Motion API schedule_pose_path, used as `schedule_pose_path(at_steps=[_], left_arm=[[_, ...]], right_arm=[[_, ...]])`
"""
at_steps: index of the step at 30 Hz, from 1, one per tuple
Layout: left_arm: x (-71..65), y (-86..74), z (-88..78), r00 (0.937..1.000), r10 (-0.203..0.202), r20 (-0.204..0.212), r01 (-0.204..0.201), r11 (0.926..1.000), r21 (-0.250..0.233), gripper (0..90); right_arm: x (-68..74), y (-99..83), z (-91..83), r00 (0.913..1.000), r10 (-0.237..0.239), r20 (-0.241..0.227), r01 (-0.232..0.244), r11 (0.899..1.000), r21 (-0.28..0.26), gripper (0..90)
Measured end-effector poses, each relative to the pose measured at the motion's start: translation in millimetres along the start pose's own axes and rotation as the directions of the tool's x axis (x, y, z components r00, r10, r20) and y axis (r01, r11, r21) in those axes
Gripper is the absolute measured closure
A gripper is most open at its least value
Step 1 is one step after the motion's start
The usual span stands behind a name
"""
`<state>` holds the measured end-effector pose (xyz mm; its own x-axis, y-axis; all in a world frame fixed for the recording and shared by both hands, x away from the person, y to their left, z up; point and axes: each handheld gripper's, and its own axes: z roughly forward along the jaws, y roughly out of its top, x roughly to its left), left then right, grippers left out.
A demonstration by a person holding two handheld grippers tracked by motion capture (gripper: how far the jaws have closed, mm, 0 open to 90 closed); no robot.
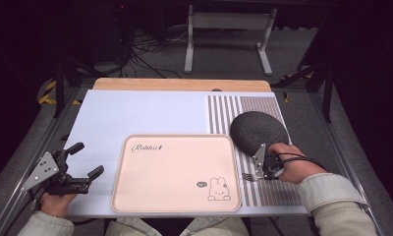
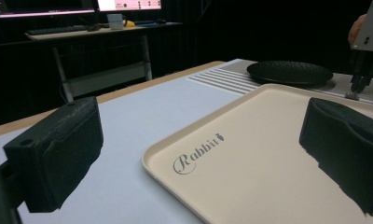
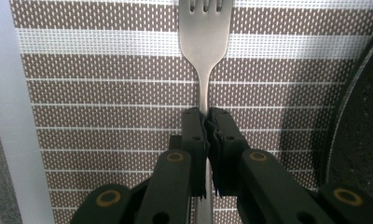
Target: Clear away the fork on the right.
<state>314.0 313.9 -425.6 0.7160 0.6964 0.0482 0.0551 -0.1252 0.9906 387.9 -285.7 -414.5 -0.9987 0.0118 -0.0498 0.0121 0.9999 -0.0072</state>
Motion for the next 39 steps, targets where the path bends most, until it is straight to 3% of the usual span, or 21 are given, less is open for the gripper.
schedule_pose_path(at_steps=[10, 15, 24, 30, 33, 39], left_arm=[[0.1, 0.0, 0.0, 1.0, -0.001, -0.001, 0.001, 1.0, 0.002, 0.3], [0.1, 0.0, 0.1, 1.0, -0.002, -0.002, 0.002, 1.0, 0.002, 0.3], [0.2, -0.3, 0.2, 1.0, -0.004, -0.004, 0.004, 1.0, -0.001, 0.3], [0.4, 0.0, -0.4, 1.0, -0.003, -0.002, 0.003, 1.0, 0.001, 0.3], [0.2, -0.1, -0.4, 1.0, -0.005, -0.004, 0.005, 1.0, -0.002, 0.3], [0.1, 0.0, -0.4, 1.0, -0.004, -0.004, 0.004, 1.0, -0.003, 0.3]], right_arm=[[1.9, -2.3, -3.3, 0.9998, 0.018, 0.012, -0.018, 1.0, -0.013, 86.1], [3.7, -5.9, -15.3, 0.998, 0.043, 0.046, -0.039, 0.996, -0.076, 86.2], [5.5, -6.1, -35.8, 0.995, 0.061, 0.079, -0.05, 0.99, -0.131, 86.2], [7.2, -4.2, -46.6, 0.9915, 0.08, 0.102, -0.061, 0.981, -0.182, 86.2], [8.2, -3.3, -55.7, 0.9873, 0.096, 0.126, -0.063, 0.967, -0.246, 86.2], [11.4, -3.0, -66.2, 0.9814, 0.124, 0.147, -0.073, 0.948, -0.311, 86.2]])
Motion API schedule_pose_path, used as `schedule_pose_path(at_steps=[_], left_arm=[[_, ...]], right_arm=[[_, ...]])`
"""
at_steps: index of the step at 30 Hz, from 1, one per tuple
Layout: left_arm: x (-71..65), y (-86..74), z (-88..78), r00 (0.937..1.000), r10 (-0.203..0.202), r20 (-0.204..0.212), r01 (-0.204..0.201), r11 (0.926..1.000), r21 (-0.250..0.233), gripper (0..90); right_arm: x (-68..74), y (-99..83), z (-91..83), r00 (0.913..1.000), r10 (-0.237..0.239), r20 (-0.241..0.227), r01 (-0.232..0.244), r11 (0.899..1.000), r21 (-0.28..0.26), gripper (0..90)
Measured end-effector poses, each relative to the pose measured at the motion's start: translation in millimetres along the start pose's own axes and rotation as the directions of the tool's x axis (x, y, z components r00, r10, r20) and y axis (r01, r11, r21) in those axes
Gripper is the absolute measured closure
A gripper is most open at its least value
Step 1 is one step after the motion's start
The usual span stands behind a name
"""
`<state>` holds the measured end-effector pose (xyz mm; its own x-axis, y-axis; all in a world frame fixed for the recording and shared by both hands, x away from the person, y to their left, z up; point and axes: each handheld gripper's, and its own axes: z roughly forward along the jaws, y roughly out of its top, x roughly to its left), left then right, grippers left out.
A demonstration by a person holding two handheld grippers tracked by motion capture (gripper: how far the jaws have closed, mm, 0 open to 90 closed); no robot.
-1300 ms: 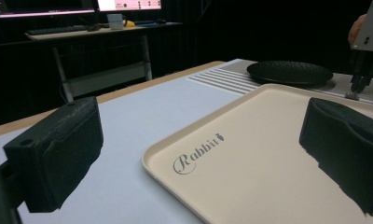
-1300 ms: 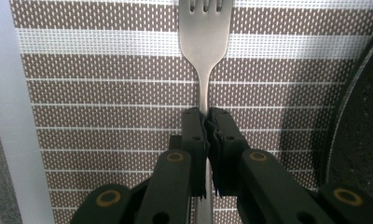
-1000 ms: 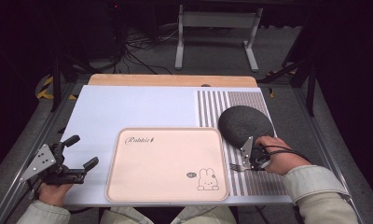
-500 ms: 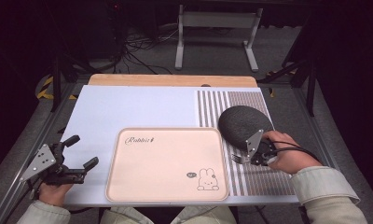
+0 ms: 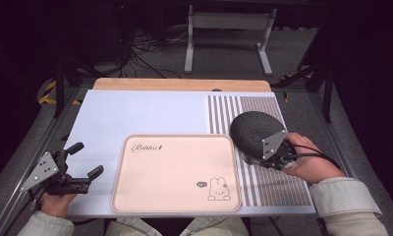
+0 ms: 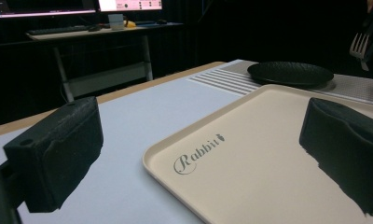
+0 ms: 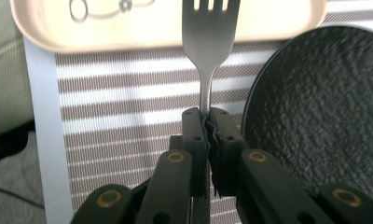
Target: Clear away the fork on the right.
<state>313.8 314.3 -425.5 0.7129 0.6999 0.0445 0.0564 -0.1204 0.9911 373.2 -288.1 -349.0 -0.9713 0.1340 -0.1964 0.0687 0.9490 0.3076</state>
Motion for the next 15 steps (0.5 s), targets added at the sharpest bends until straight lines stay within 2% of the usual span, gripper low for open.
schedule_pose_path(at_steps=[6, 8, 9, 13, 14, 15], left_arm=[[0.0, 0.0, -0.1, 1.0, 0.001, 0.0, -0.001, 1.0, -0.001, 0.3], [0.0, 0.1, -0.1, 1.0, 0.001, 0.0, -0.001, 1.0, -0.001, 0.3], [0.0, 0.1, -0.1, 1.0, 0.0, 0.0, 0.0, 1.0, -0.001, 0.3], [-0.1, 0.1, -0.1, 1.0, 0.001, 0.0, -0.001, 1.0, 0.0, 0.3], [-0.1, 0.1, -0.1, 1.0, 0.002, 0.0, -0.002, 1.0, 0.0, 0.3], [-0.2, 0.1, -0.1, 1.0, 0.002, 0.0, -0.002, 1.0, -0.001, 0.3]], right_arm=[[2.0, 2.4, -9.8, 0.9991, 0.032, 0.029, -0.03, 0.996, -0.089, 86.2], [3.1, 2.9, -13.1, 0.9977, 0.059, 0.034, -0.055, 0.991, -0.12, 86.2], [3.1, 2.9, -13.1, 0.9977, 0.059, 0.034, -0.055, 0.991, -0.12, 86.2], [5.3, 5.5, -17.1, 0.995, 0.091, 0.042, -0.082, 0.982, -0.169, 86.2], [7.0, 8.0, -18.4, 0.9928, 0.109, 0.05, -0.096, 0.974, -0.205, 86.2], [7.0, 8.0, -18.4, 0.9928, 0.109, 0.05, -0.096, 0.974, -0.205, 86.2]])
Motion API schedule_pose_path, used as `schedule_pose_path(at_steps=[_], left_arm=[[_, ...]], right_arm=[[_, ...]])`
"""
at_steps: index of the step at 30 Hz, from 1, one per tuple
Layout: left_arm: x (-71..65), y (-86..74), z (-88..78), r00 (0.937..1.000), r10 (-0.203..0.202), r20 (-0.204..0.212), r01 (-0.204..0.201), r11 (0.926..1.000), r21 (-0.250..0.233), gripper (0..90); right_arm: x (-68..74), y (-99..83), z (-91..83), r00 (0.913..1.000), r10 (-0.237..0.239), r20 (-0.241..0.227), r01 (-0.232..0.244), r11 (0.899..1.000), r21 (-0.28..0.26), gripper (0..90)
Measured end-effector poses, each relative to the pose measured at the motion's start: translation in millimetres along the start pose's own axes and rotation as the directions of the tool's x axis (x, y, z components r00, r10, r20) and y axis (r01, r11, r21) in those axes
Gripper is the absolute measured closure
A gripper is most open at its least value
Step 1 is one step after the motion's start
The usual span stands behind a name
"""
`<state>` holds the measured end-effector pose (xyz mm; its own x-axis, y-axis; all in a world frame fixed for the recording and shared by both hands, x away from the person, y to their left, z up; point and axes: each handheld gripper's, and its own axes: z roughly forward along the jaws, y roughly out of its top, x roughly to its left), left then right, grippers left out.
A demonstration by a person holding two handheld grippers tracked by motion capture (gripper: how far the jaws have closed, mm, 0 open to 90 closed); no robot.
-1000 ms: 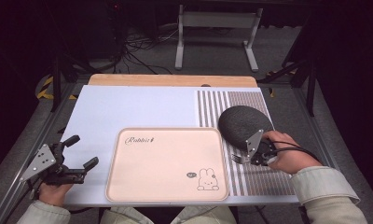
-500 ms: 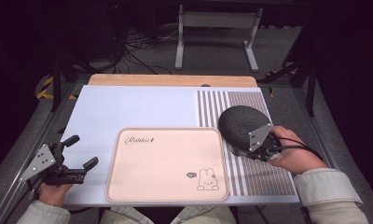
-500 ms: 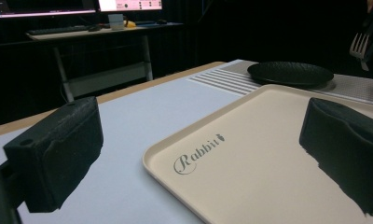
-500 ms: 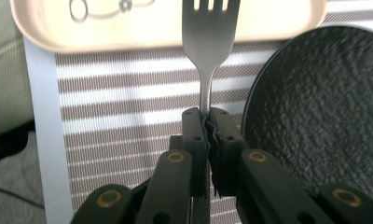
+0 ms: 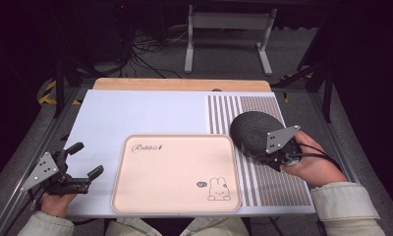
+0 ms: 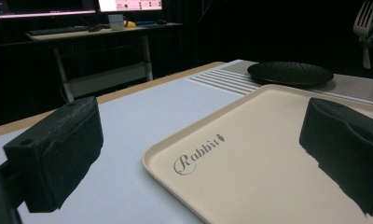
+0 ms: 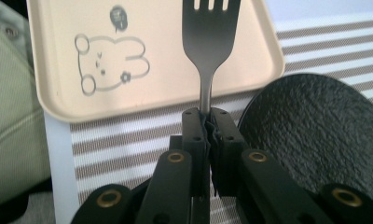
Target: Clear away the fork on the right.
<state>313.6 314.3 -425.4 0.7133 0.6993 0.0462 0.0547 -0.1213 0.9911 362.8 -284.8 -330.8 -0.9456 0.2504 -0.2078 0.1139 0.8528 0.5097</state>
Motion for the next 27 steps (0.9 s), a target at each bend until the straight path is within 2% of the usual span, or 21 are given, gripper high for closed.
schedule_pose_path(at_steps=[3, 8, 14, 17, 19, 23, 27], left_arm=[[0.1, 0.0, 0.1, 1.0, 0.0, 0.0, 0.0, 1.0, 0.0, 0.3], [-0.1, 0.1, -0.2, 1.0, 0.002, 0.0, -0.002, 1.0, -0.002, 0.3], [0.1, 0.0, 0.1, 1.0, 0.0, 0.0, 0.0, 1.0, -0.004, 0.3], [0.0, 0.1, -0.3, 1.0, 0.001, 0.0, -0.001, 1.0, -0.005, 0.3], [0.0, 0.1, -0.4, 1.0, 0.002, -0.001, -0.002, 1.0, -0.006, 0.3], [0.0, 0.2, -0.1, 1.0, 0.003, 0.001, -0.003, 1.0, -0.003, 0.3], [0.1, 0.1, -0.4, 1.0, 0.001, 0.0, -0.001, 1.0, -0.006, 0.3]], right_arm=[[5.5, 7.7, -0.1, 0.9997, 0.001, 0.026, -0.001, 1.0, 0.001, 86.3], [11.0, 21.1, 1.4, 0.999, 0.026, 0.037, -0.024, 0.999, -0.043, 86.3], [14.8, 33.4, 2.4, 0.9929, 0.114, 0.036, -0.11, 0.989, -0.097, 86.3], [14.8, 38.4, 3.8, 0.9828, 0.18, 0.04, -0.175, 0.978, -0.115, 86.3], [15.2, 41.1, 5.5, 0.9718, 0.233, 0.039, -0.227, 0.967, -0.118, 86.3], [16.6, 48.3, 9.0, 0.9388, 0.343, 0.031, -0.336, 0.932, -0.135, 86.4], [16.2, 55.6, 13.0, 0.9113, 0.41, 0.041, -0.401, 0.905, -0.139, 86.4]])
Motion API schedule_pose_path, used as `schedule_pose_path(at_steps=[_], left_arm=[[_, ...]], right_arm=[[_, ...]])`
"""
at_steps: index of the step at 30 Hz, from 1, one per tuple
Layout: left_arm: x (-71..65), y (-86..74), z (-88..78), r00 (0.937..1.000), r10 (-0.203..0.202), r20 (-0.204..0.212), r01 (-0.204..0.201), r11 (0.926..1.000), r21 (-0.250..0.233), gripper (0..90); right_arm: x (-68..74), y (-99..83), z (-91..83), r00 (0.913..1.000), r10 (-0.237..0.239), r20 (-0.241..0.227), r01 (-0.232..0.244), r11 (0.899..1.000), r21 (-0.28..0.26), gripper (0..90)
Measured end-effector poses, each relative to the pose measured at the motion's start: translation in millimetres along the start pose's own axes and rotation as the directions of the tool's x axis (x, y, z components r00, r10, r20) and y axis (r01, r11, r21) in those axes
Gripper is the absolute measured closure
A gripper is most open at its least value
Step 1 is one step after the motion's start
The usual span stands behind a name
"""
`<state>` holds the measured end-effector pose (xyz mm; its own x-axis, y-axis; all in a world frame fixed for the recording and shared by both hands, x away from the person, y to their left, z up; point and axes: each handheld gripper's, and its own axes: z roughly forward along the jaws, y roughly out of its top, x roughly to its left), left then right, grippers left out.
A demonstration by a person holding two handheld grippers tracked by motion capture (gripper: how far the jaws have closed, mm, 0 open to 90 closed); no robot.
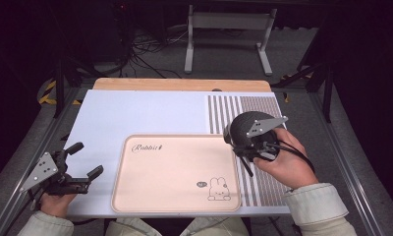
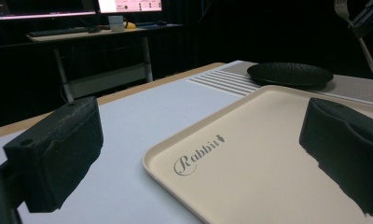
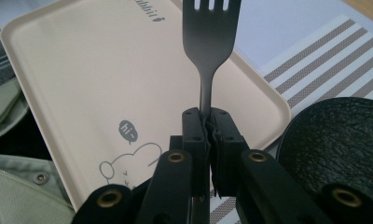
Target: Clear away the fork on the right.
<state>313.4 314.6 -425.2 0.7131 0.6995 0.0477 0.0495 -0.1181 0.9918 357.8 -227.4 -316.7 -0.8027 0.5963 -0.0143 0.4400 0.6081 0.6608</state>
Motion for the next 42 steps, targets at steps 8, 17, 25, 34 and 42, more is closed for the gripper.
schedule_pose_path(at_steps=[8, 17, 25, 34, 42], left_arm=[[0.1, -0.1, 0.1, 1.0, -0.001, 0.0, 0.001, 1.0, 0.0, 0.3], [0.1, -0.2, 0.1, 1.0, -0.003, -0.002, 0.003, 1.0, -0.003, 0.3], [0.5, -0.1, -0.3, 1.0, -0.001, 0.001, 0.001, 1.0, 0.0, 0.3], [0.4, 0.0, -0.3, 1.0, 0.0, 0.0, 0.0, 1.0, 0.0, 0.3], [0.5, 0.1, -0.5, 1.0, 0.0, 0.001, 0.0, 1.0, 0.0, 0.3]], right_arm=[[5.2, 9.0, 7.8, 0.9878, 0.151, 0.038, -0.151, 0.988, -0.001, 86.3], [12.5, 16.4, 26.3, 0.9716, 0.223, 0.08, -0.226, 0.973, 0.043, 86.3], [17.3, 19.1, 41.8, 0.9675, 0.24, 0.08, -0.246, 0.966, 0.077, 86.4], [17.3, 8.8, 64.8, 0.961, 0.268, 0.07, -0.275, 0.952, 0.132, 86.3], [15.5, 3.8, 76.1, 0.9463, 0.316, 0.07, -0.323, 0.933, 0.161, 86.3]])
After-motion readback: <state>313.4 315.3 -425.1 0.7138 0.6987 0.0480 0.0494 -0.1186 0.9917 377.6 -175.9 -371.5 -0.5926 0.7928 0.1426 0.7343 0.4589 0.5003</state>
